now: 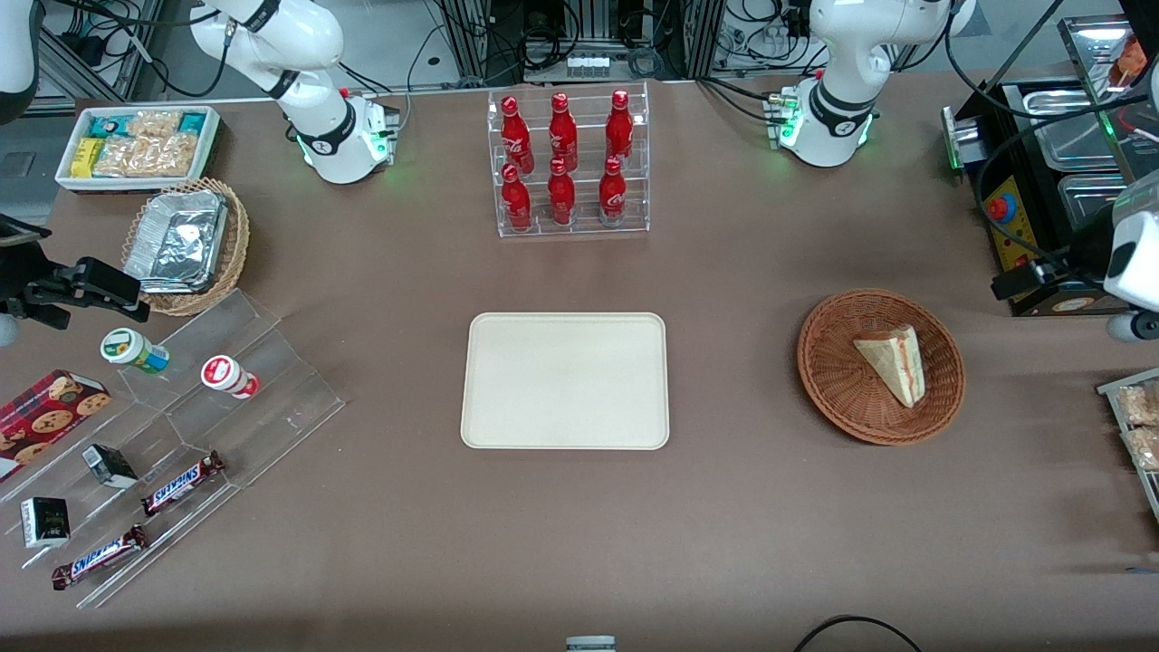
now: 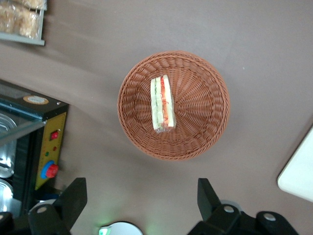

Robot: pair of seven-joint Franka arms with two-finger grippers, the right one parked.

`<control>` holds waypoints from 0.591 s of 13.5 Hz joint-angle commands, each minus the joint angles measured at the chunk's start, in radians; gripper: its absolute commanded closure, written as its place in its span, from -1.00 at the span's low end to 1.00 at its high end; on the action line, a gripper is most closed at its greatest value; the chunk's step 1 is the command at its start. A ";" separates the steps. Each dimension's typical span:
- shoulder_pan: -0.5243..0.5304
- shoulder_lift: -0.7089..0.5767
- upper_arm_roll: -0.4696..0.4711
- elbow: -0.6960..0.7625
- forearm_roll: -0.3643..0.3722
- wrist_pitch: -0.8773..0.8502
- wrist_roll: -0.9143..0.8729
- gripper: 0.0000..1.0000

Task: Place sandwich from basket to tray
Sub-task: 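Move the left gripper over the wrapped sandwich in the wicker basket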

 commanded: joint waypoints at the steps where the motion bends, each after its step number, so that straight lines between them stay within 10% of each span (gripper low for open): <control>1: -0.001 -0.027 -0.006 -0.143 -0.005 0.108 -0.157 -1.00; 8: -0.004 -0.109 -0.006 -0.489 -0.031 0.447 -0.383 -1.00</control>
